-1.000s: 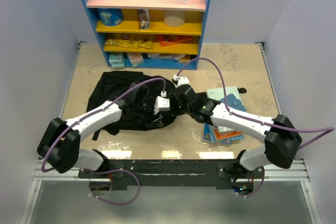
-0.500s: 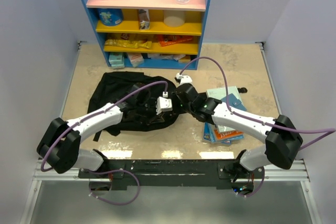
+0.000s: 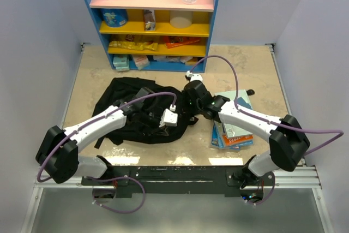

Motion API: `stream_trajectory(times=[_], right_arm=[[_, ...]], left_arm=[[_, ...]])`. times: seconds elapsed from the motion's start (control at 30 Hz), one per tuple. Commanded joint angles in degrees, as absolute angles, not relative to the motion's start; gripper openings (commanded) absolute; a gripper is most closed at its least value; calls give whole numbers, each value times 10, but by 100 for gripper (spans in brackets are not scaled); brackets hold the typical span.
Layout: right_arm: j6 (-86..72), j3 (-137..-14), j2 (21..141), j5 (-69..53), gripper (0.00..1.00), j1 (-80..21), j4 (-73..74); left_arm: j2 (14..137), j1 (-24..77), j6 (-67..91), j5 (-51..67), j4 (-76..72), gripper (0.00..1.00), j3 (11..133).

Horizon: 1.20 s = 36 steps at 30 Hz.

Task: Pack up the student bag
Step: Unzip the student bag at the center of the board.

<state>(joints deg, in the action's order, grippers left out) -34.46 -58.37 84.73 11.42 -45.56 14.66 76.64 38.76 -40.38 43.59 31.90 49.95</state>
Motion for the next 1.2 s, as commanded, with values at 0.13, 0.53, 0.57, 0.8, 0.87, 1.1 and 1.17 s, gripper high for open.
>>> stream_trajectory(times=[0.13, 0.53, 0.57, 0.8, 0.87, 1.1, 1.17], right_arm=[[-310, -628, 854, 148, 0, -439, 125], [-267, -685, 910, 134, 0, -421, 100], [-265, -692, 925, 134, 0, -422, 97], [-252, -751, 999, 123, 0, -419, 71], [-250, -771, 1012, 124, 0, -420, 75], [-266, -700, 952, 137, 0, -419, 70], [-281, -676, 917, 161, 0, -419, 70]], left_arm=[[751, 418, -520, 517, 515, 0, 538], [741, 427, -597, 522, 585, 0, 548], [742, 427, -605, 524, 592, 0, 549], [744, 435, -650, 529, 624, 0, 552], [745, 436, -649, 521, 624, 0, 555], [742, 433, -452, 403, 471, 27, 576], [756, 415, -411, 375, 419, 39, 591]])
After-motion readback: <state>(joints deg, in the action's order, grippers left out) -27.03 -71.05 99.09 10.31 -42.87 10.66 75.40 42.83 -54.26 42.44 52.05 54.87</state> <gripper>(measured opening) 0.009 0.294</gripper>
